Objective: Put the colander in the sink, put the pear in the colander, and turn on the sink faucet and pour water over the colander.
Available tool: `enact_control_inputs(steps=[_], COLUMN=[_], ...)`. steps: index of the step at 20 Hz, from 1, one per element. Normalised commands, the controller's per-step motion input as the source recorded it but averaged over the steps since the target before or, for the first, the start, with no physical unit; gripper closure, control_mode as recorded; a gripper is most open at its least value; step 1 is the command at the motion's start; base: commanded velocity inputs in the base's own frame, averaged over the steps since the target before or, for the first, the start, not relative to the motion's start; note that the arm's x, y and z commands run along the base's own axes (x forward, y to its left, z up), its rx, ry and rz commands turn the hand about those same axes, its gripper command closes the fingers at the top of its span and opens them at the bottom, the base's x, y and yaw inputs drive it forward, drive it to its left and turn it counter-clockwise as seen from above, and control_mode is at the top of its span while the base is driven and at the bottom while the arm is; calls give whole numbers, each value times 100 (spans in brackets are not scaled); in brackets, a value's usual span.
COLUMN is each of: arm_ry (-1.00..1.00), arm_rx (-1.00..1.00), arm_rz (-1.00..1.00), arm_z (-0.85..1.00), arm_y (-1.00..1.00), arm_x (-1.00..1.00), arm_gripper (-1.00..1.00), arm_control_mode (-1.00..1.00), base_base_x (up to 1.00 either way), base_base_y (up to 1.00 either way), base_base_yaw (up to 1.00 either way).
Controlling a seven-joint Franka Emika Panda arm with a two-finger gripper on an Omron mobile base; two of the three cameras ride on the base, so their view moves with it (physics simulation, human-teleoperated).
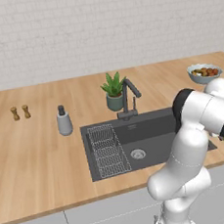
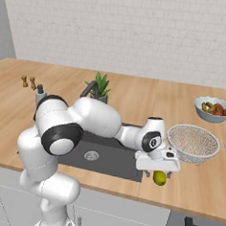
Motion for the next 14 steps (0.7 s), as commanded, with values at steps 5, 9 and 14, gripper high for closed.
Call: enact_control_inputs(steps=[5,9,14], arm_ry=[0,0,1], arm_rx=[8,4,2], arm_rz=[13,13,13], arm_z=[-11,-9,-18], arm_y=[-2,-2,-4], arm_x=[16,30,12], arm_gripper=[-100,-100,-100], arm_control_mode=[-100,-100,-100], base_base_x=[0,0,0], base_base_y=[0,0,0], base_base_yaw=[0,0,0])
